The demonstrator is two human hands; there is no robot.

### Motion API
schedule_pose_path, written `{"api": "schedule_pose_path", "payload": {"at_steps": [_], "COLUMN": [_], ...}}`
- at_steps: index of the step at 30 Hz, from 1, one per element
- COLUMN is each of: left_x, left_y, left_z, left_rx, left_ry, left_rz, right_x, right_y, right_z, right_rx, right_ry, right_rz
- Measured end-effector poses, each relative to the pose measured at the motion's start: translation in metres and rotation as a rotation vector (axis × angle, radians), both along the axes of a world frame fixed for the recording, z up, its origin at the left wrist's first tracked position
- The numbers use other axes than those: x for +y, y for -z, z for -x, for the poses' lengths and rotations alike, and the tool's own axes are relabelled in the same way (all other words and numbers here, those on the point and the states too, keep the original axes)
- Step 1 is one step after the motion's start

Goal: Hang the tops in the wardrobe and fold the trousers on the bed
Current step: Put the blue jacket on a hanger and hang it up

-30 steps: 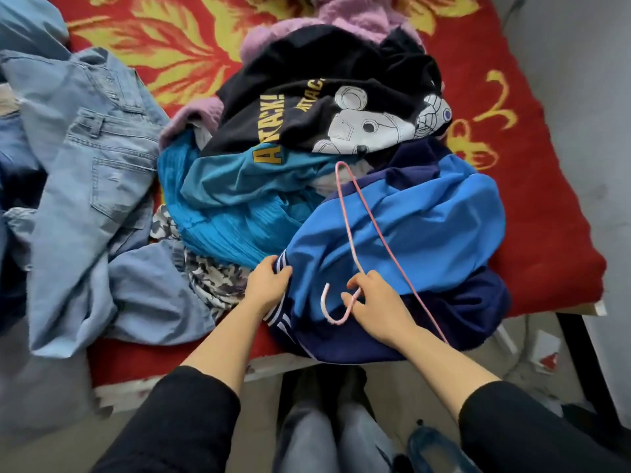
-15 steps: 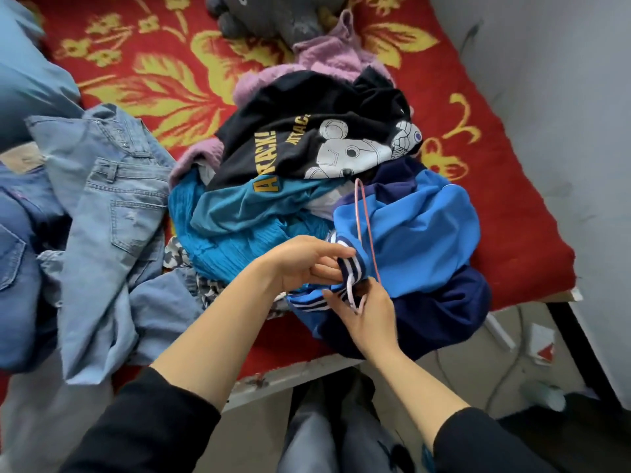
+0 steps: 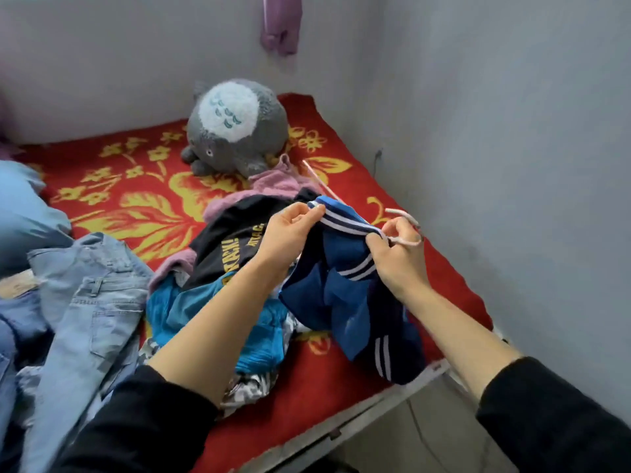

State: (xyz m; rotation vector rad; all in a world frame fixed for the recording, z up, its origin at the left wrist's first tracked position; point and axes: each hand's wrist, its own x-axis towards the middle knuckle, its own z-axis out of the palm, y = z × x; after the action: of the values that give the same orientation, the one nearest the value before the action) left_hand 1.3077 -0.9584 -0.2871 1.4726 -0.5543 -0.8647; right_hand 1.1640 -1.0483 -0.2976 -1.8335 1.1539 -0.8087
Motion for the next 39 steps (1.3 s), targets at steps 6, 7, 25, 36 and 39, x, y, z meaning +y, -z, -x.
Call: {"api": "schedule_pose_path", "payload": {"at_steps": [6,7,25,36,39], "left_x": [-0.012,-0.011,0.039,0.040,0.035], "left_y": [-0.083,-0.099,-0.242,-0.153,-0.144], "left_z": [-0.008,-0.011,-0.087,-0.105,-0.108], "left_rx": [-0.327,-0.389,-0.919,-1.010,-1.025], "left_ry": [0.042,0.076,-0.408,-0.422,-0.410], "left_rz": [0.080,0.077,-0.162,-0.470,-0.519], "right_x": [-0.046,-0.055,-0.105,-0.102,-0.096], "right_y": [-0.093,-0.110,-0.295,-0.117,-0.115], "right_z": [0.006,0.007,-0.033,-0.079,-0.081], "right_rx": [0.011,-0.013,-0.275,0.248,0.073], "right_ry": [-0.106,-0.098,-0.183,-0.524,-0.526], "right_rz": [0.105,0.117,0.433,0.195,0.092]}}
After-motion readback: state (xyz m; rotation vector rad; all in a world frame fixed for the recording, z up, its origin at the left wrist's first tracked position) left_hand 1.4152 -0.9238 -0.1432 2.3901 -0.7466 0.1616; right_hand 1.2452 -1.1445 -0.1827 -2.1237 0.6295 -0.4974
